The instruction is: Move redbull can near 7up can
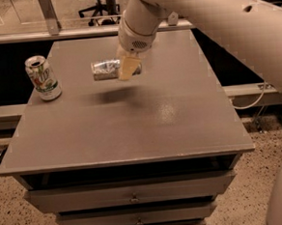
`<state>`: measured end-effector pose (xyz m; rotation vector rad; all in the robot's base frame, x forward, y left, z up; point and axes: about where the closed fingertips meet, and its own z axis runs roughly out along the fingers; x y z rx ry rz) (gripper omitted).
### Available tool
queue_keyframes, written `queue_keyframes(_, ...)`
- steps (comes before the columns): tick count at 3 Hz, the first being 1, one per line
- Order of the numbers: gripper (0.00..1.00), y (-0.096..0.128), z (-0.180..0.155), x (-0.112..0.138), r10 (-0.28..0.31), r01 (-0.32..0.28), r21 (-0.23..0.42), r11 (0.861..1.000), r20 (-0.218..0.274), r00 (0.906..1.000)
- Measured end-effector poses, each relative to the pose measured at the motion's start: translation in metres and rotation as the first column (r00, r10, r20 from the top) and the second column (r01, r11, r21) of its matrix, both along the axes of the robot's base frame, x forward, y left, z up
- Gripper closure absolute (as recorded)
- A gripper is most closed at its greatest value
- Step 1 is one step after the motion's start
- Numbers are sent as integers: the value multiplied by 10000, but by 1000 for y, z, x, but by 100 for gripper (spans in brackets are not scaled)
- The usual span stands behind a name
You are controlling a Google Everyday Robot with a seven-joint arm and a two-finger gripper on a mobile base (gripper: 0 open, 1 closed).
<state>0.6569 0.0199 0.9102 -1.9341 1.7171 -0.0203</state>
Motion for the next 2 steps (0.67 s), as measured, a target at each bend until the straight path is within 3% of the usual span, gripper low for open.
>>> queue_keyframes(2, 100, 71, -23, 44, -320, 322, 133, 9994, -138, 9994)
